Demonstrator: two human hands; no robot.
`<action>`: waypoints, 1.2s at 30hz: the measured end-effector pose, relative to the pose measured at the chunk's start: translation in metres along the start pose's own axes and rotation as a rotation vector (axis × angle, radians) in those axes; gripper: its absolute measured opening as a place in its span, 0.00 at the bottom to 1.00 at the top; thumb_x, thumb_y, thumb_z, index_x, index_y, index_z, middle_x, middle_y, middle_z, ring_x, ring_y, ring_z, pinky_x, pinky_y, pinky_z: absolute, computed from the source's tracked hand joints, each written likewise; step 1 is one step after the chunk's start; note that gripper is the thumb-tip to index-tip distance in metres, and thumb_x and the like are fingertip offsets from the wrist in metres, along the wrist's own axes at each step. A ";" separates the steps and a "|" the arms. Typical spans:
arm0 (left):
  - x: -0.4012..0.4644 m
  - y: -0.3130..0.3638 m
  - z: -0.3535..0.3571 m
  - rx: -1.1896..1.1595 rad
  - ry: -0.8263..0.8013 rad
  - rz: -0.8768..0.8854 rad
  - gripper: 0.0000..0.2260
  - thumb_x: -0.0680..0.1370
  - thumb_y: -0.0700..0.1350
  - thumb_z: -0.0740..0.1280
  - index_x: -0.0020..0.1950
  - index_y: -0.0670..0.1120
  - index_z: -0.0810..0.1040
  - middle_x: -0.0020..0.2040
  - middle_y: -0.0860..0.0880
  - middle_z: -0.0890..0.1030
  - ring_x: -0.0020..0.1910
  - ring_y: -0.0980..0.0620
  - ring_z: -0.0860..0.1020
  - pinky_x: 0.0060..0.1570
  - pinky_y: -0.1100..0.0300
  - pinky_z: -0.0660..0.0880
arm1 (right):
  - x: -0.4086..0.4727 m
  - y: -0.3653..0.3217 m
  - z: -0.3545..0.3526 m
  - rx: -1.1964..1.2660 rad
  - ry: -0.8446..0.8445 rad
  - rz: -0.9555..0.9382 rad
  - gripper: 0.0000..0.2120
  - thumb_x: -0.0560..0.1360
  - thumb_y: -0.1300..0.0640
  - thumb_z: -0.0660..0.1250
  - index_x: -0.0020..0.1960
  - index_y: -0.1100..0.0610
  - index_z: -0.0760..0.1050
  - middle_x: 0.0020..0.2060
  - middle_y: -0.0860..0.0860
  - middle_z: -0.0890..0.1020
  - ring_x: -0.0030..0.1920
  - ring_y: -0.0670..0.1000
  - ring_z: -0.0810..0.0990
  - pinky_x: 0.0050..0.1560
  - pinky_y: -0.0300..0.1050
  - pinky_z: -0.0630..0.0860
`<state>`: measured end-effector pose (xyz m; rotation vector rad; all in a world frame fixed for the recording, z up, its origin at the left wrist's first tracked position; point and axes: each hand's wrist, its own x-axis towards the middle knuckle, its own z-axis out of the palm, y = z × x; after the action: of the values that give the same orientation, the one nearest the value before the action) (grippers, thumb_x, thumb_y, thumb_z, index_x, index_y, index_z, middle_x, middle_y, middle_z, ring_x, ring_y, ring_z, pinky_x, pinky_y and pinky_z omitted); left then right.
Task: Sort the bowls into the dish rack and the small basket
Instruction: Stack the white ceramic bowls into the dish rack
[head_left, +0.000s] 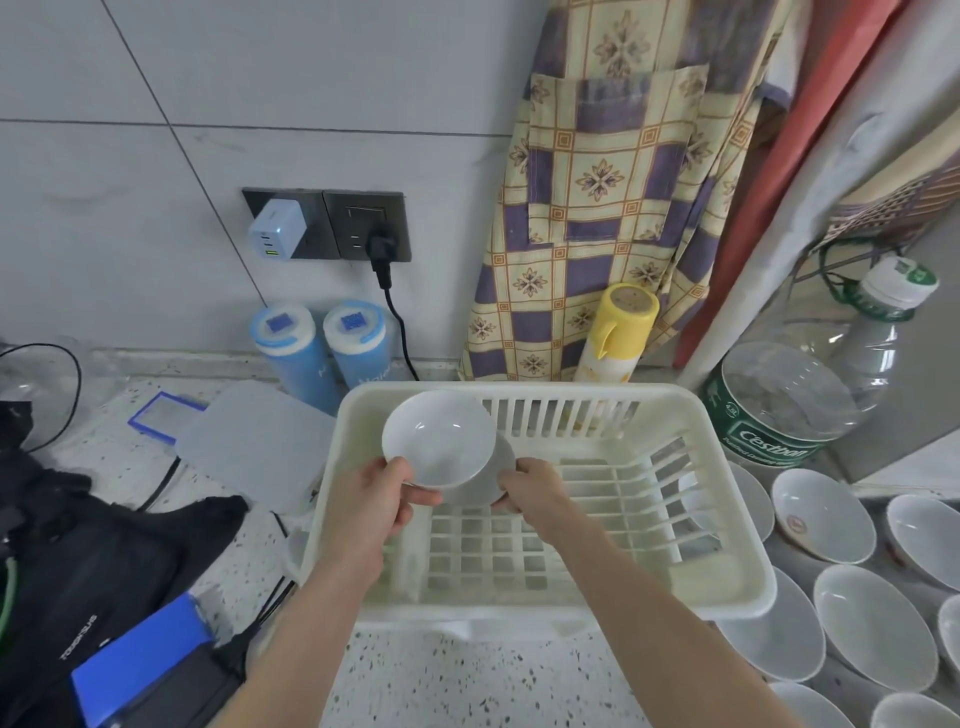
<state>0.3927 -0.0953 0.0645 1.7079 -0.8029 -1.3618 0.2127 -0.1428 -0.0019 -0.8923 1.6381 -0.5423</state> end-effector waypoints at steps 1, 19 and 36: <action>0.001 -0.001 0.000 0.010 -0.003 -0.001 0.12 0.75 0.39 0.59 0.55 0.43 0.78 0.37 0.40 0.86 0.20 0.57 0.61 0.22 0.66 0.60 | -0.001 0.000 -0.001 0.012 -0.017 0.007 0.09 0.73 0.65 0.59 0.51 0.61 0.75 0.32 0.56 0.81 0.17 0.42 0.72 0.17 0.31 0.62; 0.019 -0.022 0.032 0.280 -0.053 0.123 0.14 0.77 0.40 0.61 0.63 0.45 0.73 0.40 0.49 0.86 0.24 0.60 0.78 0.25 0.64 0.69 | -0.023 -0.006 -0.024 -0.305 0.164 -0.356 0.10 0.74 0.60 0.60 0.53 0.56 0.77 0.29 0.49 0.77 0.25 0.47 0.70 0.27 0.41 0.67; 0.030 -0.041 0.027 0.780 -0.083 0.305 0.40 0.73 0.61 0.70 0.78 0.52 0.54 0.41 0.57 0.80 0.39 0.58 0.78 0.31 0.65 0.69 | -0.016 -0.012 -0.007 -0.479 0.207 -0.258 0.13 0.73 0.65 0.56 0.54 0.60 0.75 0.43 0.55 0.81 0.40 0.55 0.78 0.35 0.45 0.72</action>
<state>0.3730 -0.1056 0.0114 1.9756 -1.7250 -0.9622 0.2099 -0.1383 0.0184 -1.4544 1.8920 -0.4315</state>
